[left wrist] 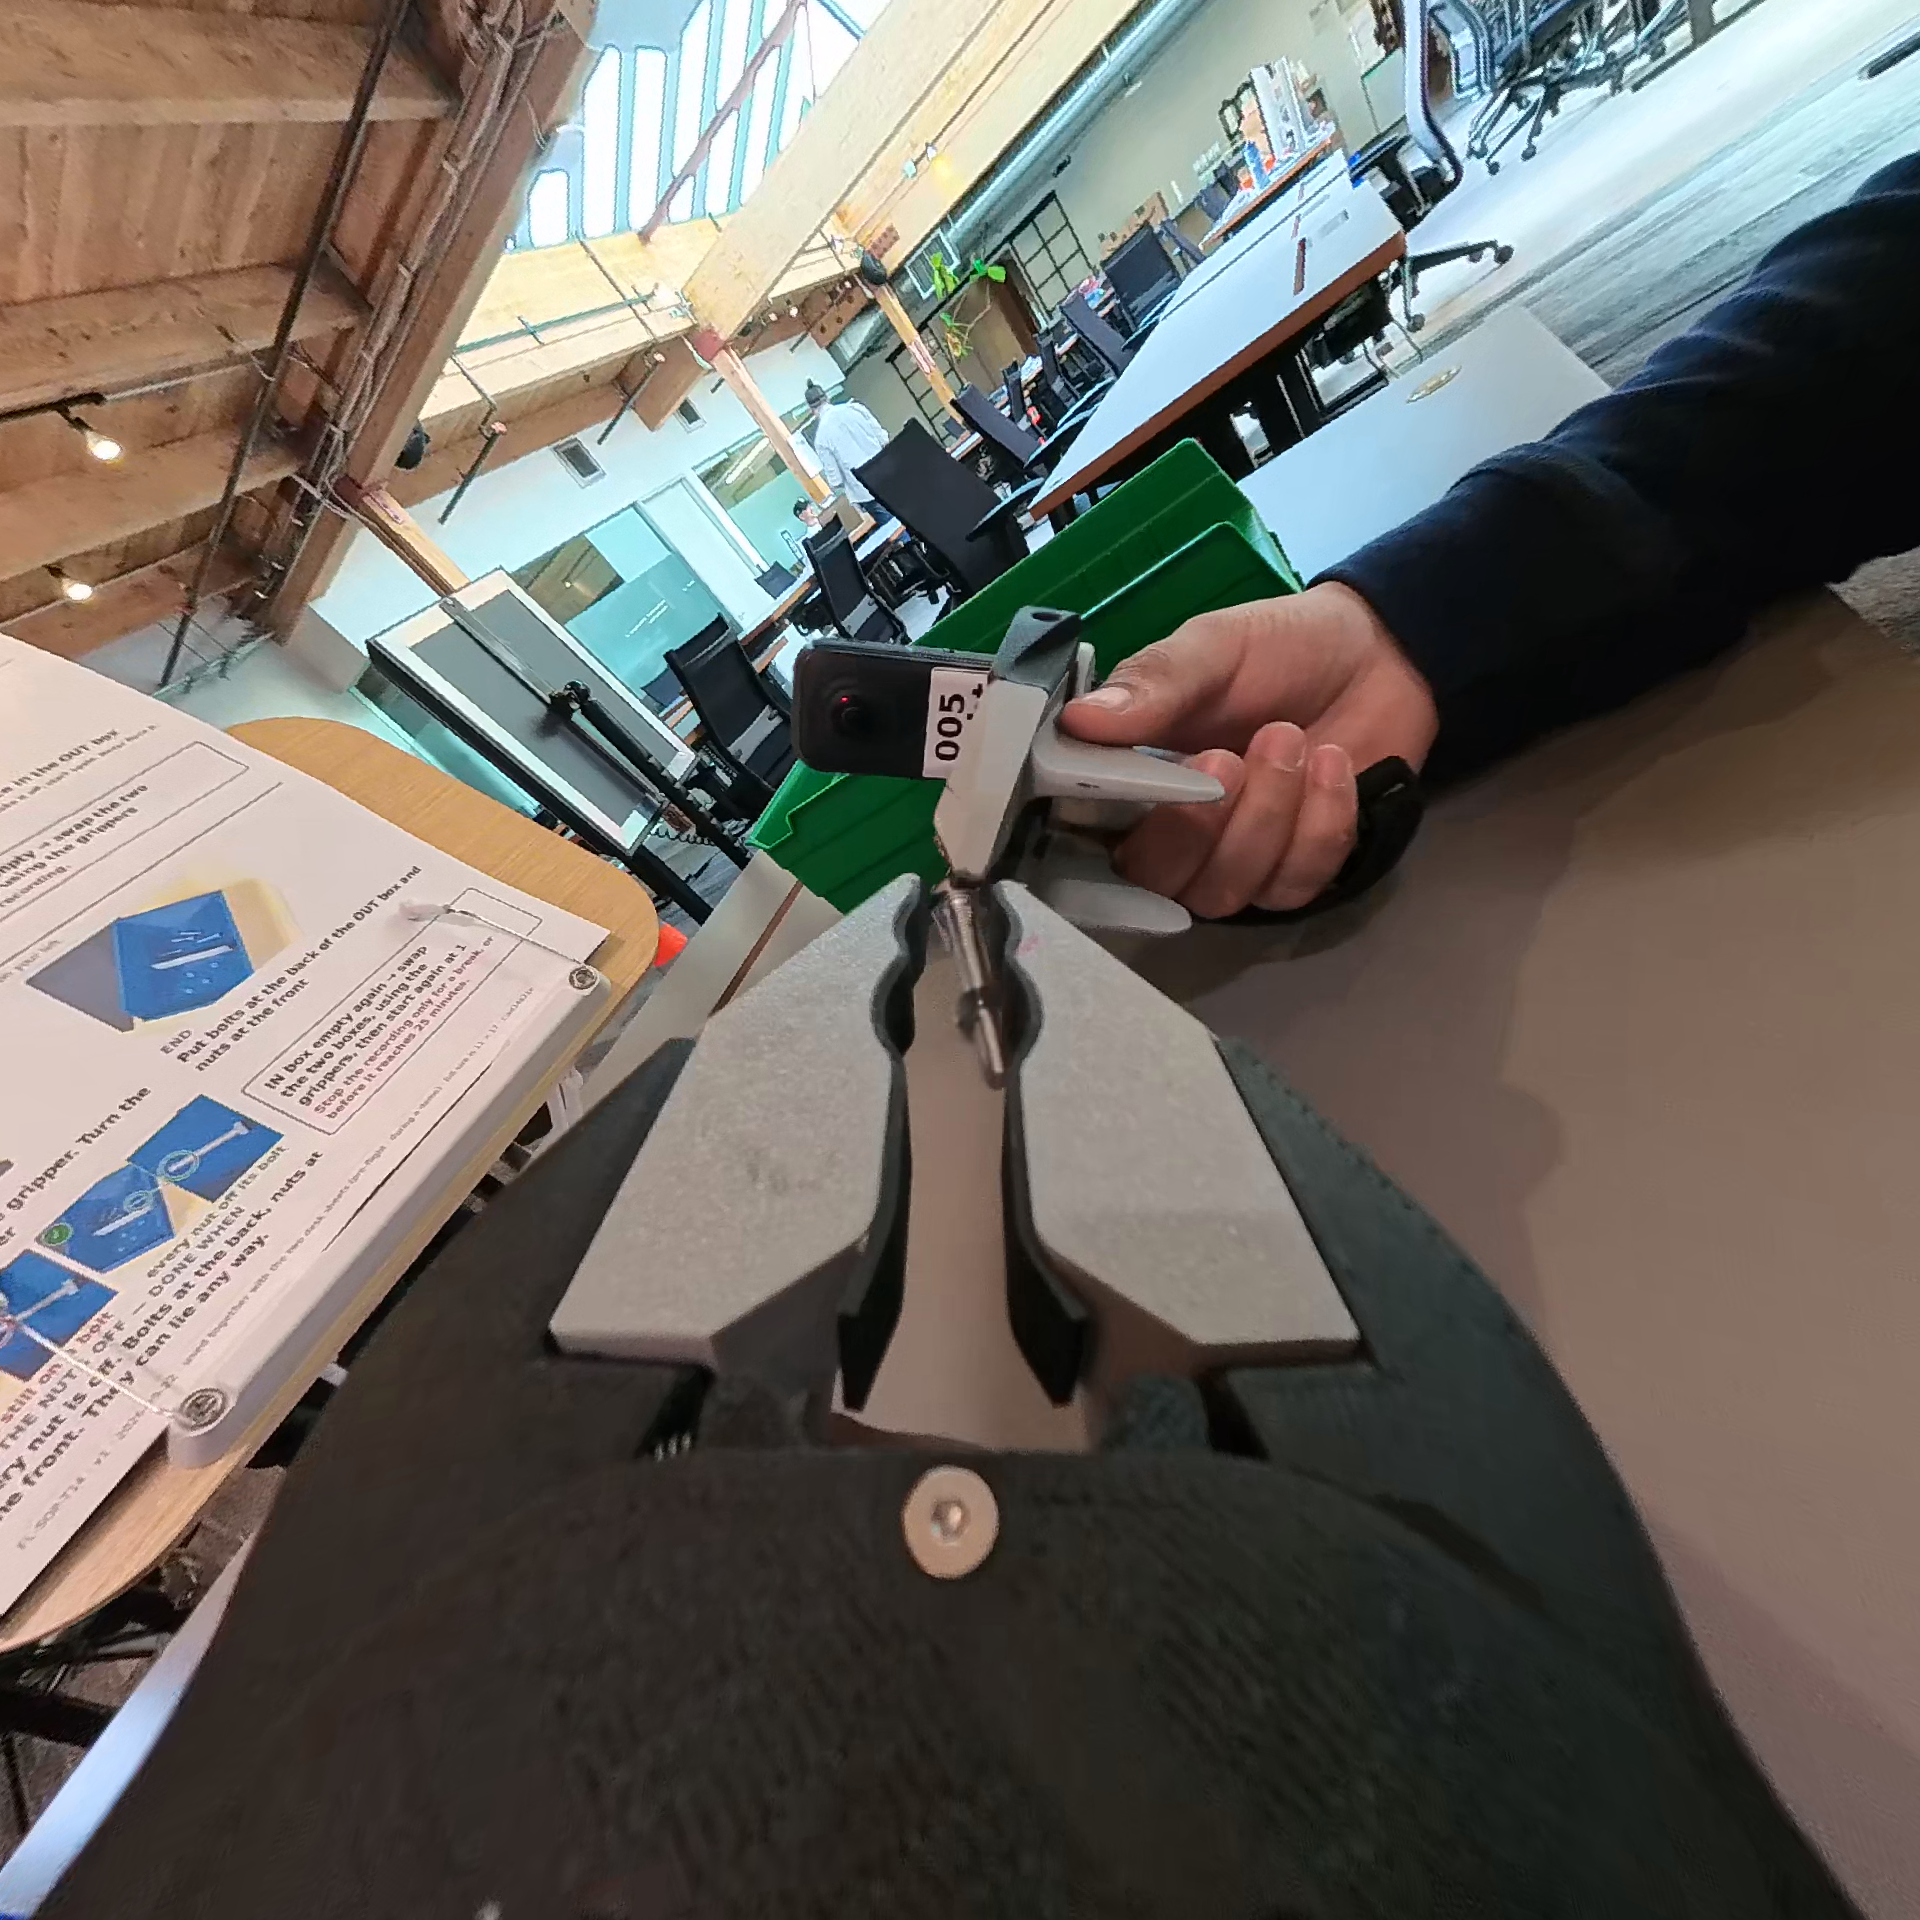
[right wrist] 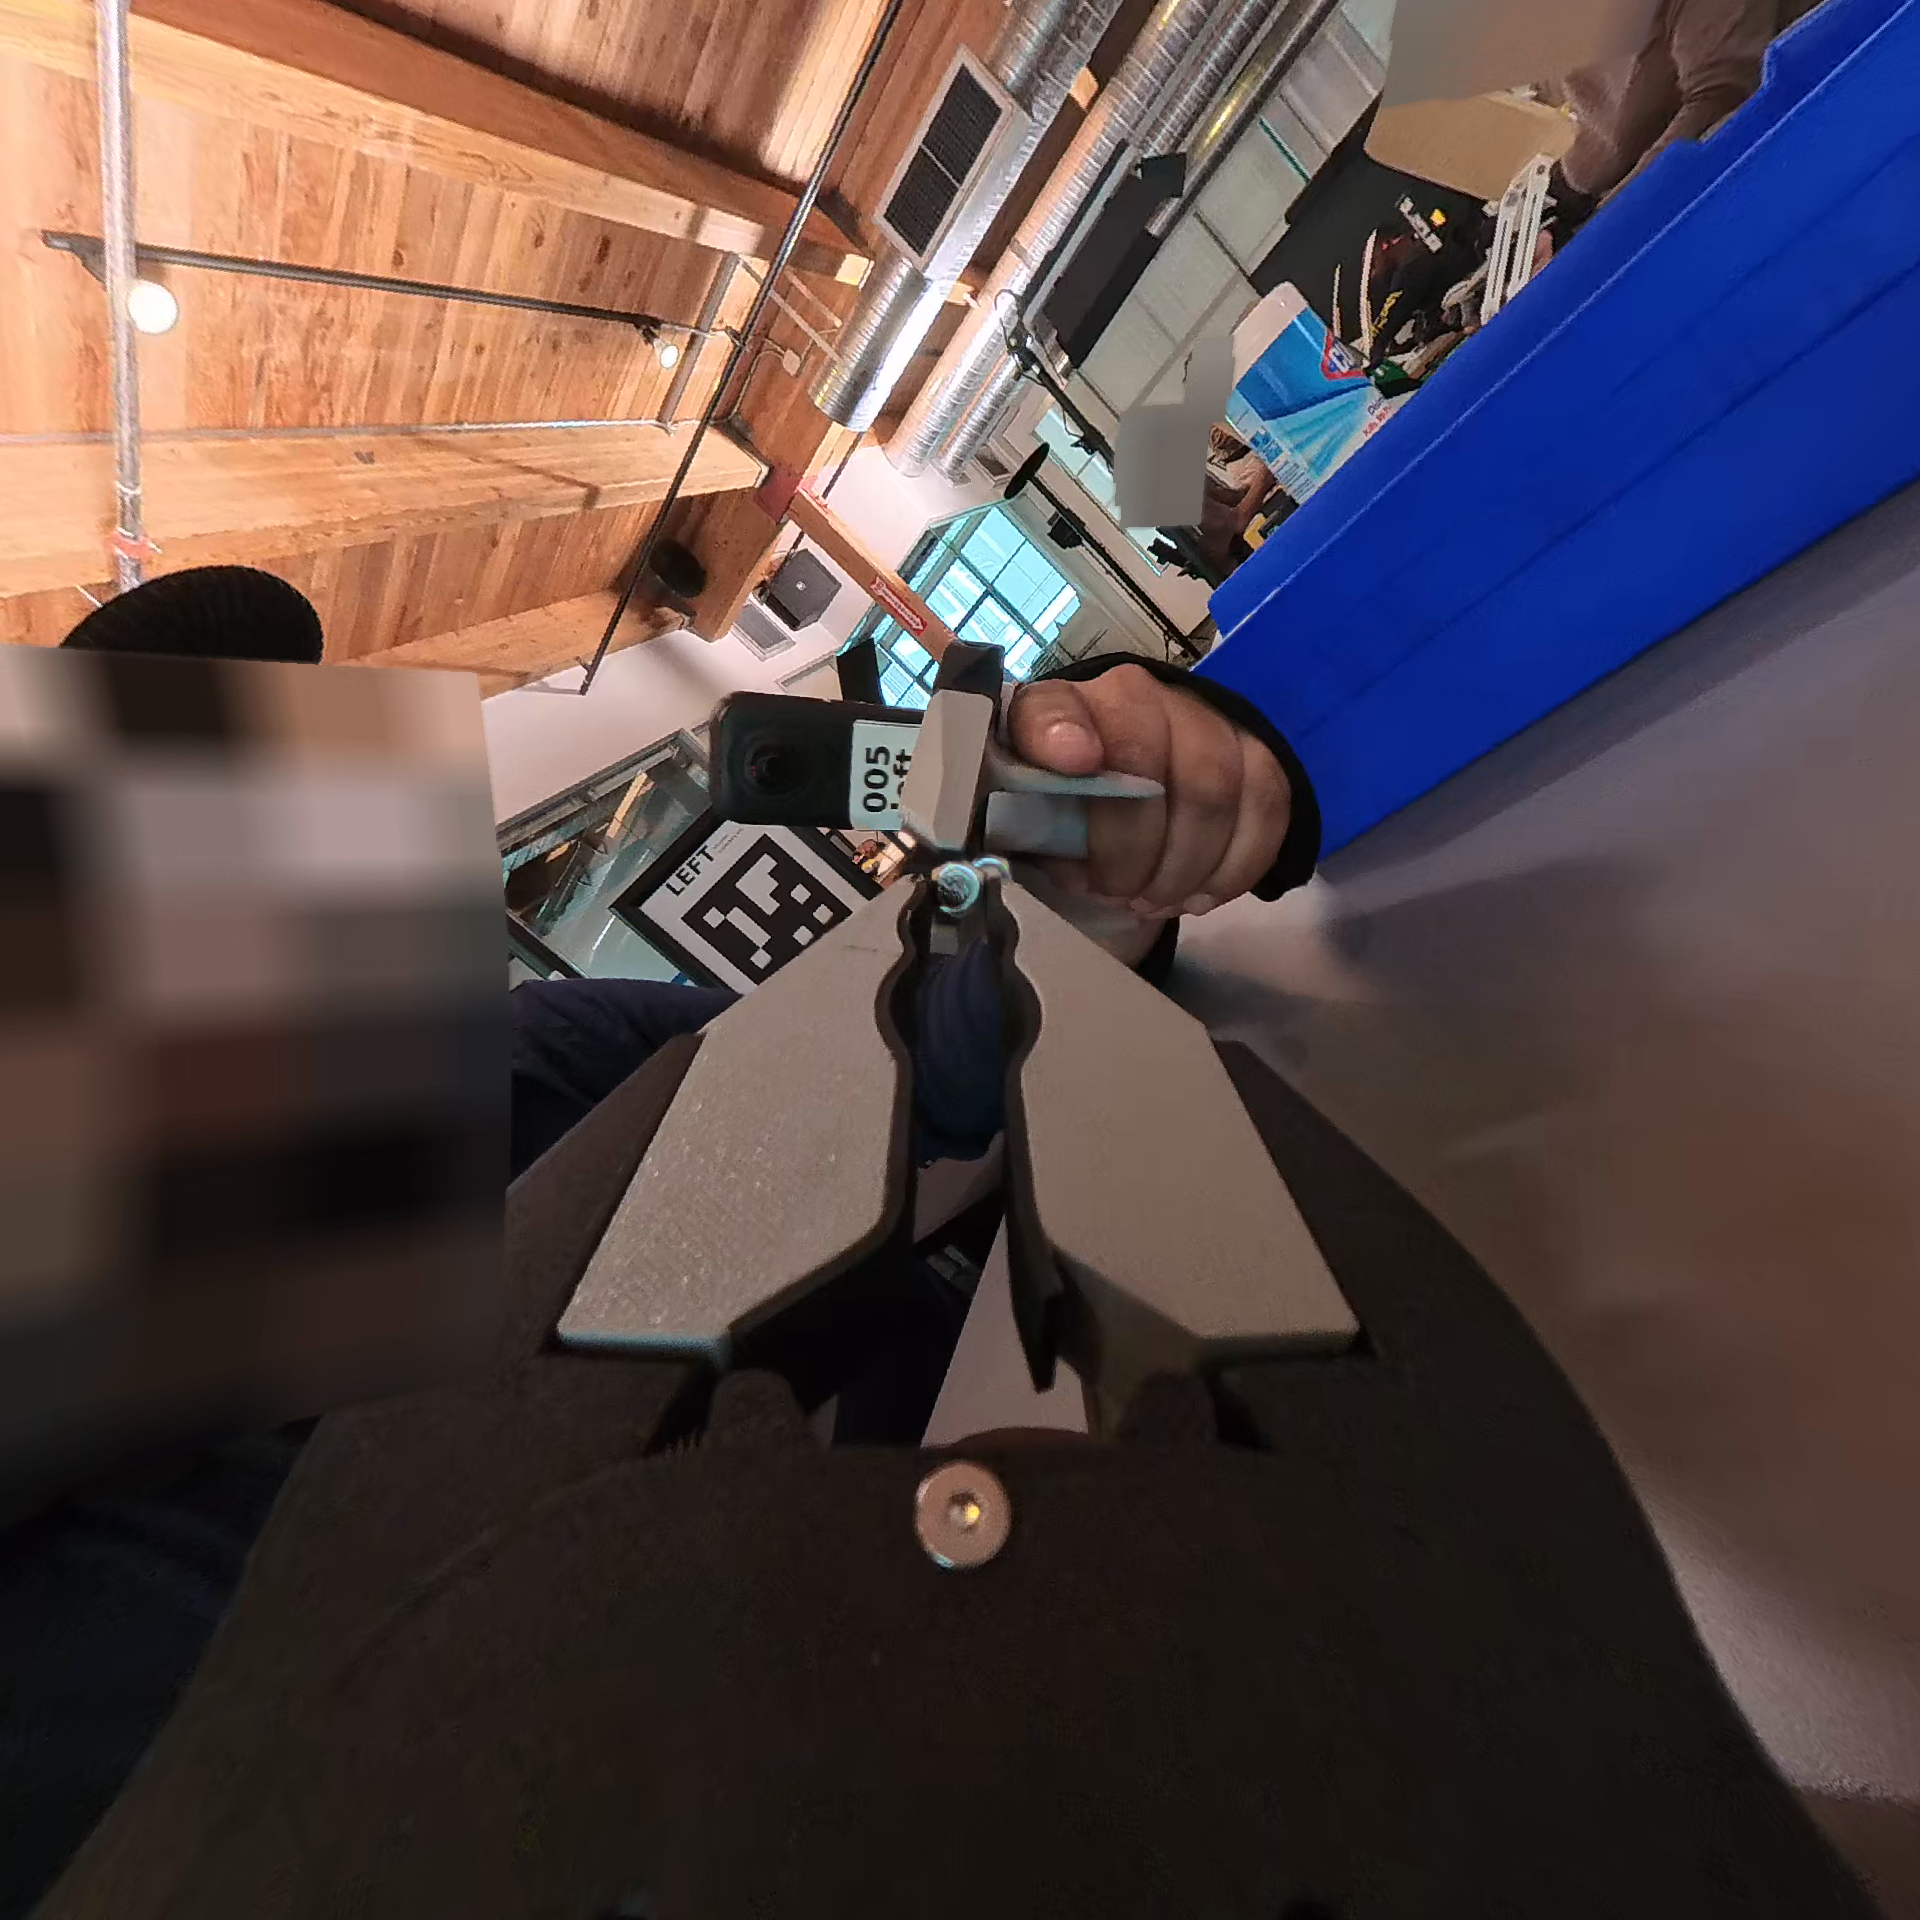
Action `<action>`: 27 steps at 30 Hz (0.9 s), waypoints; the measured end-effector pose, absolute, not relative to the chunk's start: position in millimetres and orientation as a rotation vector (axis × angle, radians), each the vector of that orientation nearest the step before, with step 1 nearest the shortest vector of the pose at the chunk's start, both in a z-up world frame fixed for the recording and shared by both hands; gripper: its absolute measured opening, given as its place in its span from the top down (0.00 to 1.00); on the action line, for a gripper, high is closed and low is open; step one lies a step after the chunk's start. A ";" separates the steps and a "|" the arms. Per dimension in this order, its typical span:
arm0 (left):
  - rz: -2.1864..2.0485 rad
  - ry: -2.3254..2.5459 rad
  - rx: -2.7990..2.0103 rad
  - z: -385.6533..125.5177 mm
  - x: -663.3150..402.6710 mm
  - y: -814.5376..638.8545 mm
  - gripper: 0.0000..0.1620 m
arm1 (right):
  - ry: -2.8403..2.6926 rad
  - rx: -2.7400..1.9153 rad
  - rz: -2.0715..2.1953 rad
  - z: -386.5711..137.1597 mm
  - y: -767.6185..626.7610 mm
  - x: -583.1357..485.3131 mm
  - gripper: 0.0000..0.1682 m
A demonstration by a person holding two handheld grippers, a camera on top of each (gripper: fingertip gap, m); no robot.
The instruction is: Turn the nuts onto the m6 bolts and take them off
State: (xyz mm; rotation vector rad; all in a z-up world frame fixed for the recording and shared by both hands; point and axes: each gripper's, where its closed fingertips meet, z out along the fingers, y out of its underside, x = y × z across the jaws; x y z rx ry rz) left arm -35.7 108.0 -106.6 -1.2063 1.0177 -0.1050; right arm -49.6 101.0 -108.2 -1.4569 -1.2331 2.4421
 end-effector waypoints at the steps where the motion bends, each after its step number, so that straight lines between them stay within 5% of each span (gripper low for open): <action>1: -0.109 1.017 -1.205 -106.3 -36.2 107.8 0.95 | -1.232 -1.456 2.443 -107.8 101.5 -49.0 0.96; 27: -0.069 1.030 -1.302 -115.8 -50.1 115.6 0.95 | -1.257 -1.513 2.148 -118.7 117.1 -52.7 0.96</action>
